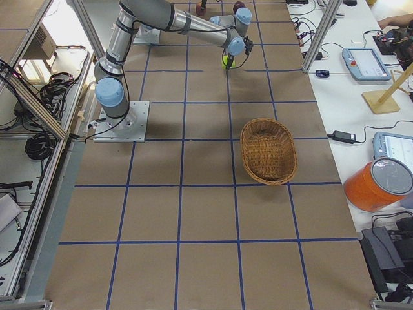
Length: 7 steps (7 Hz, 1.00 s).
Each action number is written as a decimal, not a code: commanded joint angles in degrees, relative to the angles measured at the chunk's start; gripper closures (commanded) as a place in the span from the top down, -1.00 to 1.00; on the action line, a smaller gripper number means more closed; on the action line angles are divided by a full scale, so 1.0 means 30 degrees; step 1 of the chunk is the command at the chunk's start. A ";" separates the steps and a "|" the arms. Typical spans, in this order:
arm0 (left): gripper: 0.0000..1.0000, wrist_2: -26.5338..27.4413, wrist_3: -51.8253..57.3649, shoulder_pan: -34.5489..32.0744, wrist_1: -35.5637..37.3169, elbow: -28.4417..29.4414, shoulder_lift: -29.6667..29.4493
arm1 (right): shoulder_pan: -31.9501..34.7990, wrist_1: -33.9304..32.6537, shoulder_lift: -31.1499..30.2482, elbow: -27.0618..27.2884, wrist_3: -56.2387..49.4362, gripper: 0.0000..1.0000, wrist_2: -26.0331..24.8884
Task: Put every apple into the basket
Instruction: 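Carry green apple into basket with right gripper while left brings red apple center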
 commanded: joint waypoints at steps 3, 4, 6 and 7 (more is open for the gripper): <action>-0.38 -0.0055 -0.0489 -0.0134 -0.0807 -0.0002 0.0282 | -0.6511 0.4752 -0.1515 -0.3829 -0.5556 -1.00 -0.4697; -0.38 -0.0230 -0.1217 -0.0716 -0.2178 0.0986 0.0198 | -0.8385 0.4551 -0.1399 -0.3717 -0.8602 -1.00 -0.5996; -0.38 -0.2327 -0.6320 -0.4627 -0.4761 0.3738 0.0110 | -1.2138 0.3735 -0.0961 -0.3891 -1.4001 -1.00 -0.6038; -0.37 -0.3878 -0.9222 -0.6329 -0.4741 0.4040 -0.0065 | -1.2965 0.1582 -0.0233 -0.3718 -1.5996 -1.00 -0.6561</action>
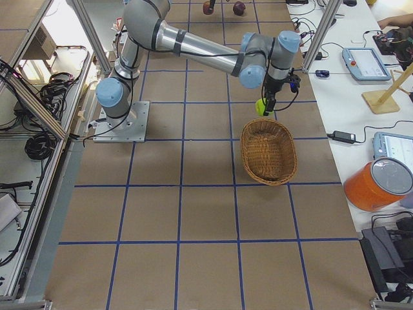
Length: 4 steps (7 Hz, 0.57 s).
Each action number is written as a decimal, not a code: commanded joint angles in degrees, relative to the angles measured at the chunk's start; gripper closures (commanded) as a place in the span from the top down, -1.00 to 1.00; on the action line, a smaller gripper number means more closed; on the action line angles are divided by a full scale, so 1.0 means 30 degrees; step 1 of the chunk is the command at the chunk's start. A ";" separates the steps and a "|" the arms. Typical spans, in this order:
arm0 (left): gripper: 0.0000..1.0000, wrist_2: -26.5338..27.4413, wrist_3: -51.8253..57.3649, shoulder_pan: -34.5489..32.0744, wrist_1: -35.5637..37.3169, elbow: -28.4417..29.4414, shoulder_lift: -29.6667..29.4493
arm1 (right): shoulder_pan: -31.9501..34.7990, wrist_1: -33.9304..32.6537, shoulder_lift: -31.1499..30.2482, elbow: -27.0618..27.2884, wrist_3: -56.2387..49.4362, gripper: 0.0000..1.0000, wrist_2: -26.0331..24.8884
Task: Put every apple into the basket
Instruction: 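Carry green apple into basket with right gripper while left brings red apple center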
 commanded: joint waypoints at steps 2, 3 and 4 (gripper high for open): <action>-0.37 -0.3627 -1.0228 -0.6058 0.0432 0.0817 -0.0222 | -0.3074 -0.4553 0.2330 0.0053 -0.5800 -1.00 -0.1390; -0.37 -0.3691 -1.3740 -0.8545 0.2847 0.0701 -0.0485 | -0.3370 -0.4998 0.2946 0.0024 -0.5842 -0.71 -0.1332; -0.37 -0.3662 -1.6647 -1.0832 0.5104 0.0699 -0.1097 | -0.3431 -0.5408 0.3417 0.0024 -0.5900 0.15 -0.1331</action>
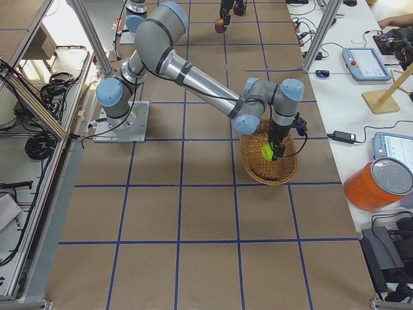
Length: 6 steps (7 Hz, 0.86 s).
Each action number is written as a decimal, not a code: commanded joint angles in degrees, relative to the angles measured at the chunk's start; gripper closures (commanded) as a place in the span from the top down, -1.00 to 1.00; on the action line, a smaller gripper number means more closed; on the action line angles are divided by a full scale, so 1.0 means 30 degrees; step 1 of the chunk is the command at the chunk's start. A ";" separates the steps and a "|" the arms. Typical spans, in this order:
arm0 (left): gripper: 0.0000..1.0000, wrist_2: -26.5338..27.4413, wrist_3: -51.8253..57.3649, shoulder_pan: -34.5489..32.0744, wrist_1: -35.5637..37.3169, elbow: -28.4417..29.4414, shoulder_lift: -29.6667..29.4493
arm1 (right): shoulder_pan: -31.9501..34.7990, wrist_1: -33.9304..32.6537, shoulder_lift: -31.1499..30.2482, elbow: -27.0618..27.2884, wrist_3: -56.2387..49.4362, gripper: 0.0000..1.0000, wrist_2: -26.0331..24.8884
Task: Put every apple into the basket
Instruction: 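Carry green apple into basket with right gripper while left brings red apple center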
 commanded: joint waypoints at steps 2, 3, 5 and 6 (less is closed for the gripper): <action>-0.36 -0.0074 -0.7861 -0.5942 0.6174 0.0146 -0.1889 | -0.0260 -0.0741 0.0797 -0.0071 -0.0329 1.00 -0.0078; -0.36 -0.0132 -0.8862 -0.6594 0.7148 0.0147 -0.2678 | -0.0260 -0.0567 0.0595 -0.0216 -0.0329 1.00 -0.0136; -0.12 -0.0133 -0.9978 -0.6893 0.8529 0.0264 -0.3707 | 0.0088 0.0249 -0.0773 -0.0130 -0.1295 1.00 0.0156; 0.86 -0.0191 -1.0043 -0.6894 0.8563 0.0322 -0.3857 | 0.0961 0.2720 -0.2205 -0.0129 -0.0977 1.00 0.2216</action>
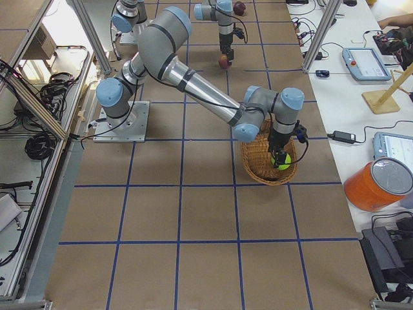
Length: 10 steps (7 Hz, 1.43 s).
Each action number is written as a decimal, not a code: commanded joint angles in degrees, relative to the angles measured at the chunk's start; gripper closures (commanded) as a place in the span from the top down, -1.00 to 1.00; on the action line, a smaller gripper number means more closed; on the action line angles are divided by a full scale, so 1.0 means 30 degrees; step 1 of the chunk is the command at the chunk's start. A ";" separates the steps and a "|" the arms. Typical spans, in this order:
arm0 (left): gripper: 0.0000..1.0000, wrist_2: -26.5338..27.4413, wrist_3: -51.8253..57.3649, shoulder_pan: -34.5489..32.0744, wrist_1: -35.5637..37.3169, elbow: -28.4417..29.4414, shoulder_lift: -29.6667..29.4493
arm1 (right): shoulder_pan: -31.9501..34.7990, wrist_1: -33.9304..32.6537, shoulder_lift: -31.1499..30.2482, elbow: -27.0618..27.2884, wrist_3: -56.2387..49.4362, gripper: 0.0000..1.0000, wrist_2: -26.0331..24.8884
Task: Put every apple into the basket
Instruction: 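Release the red apple at center with the left gripper while the right gripper returns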
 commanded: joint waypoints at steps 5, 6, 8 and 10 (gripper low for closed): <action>1.00 -0.0776 0.4436 0.3692 -0.8667 0.3890 0.1985 | 0.6600 0.6005 -0.2889 0.0518 0.7290 1.00 0.5510; 1.00 -0.0573 0.7405 0.5040 -1.0679 0.4629 0.2396 | 0.8031 0.5831 -0.2918 0.0985 0.9738 1.00 0.5633; 1.00 0.1355 1.2447 0.8086 -1.0787 0.5365 0.2488 | 1.1778 0.5016 -0.2482 0.1282 1.4955 1.00 0.5663; 1.00 0.1798 1.9596 1.1451 -1.0875 0.5866 0.1933 | 1.4216 0.4486 -0.1490 0.1428 1.7716 1.00 0.6128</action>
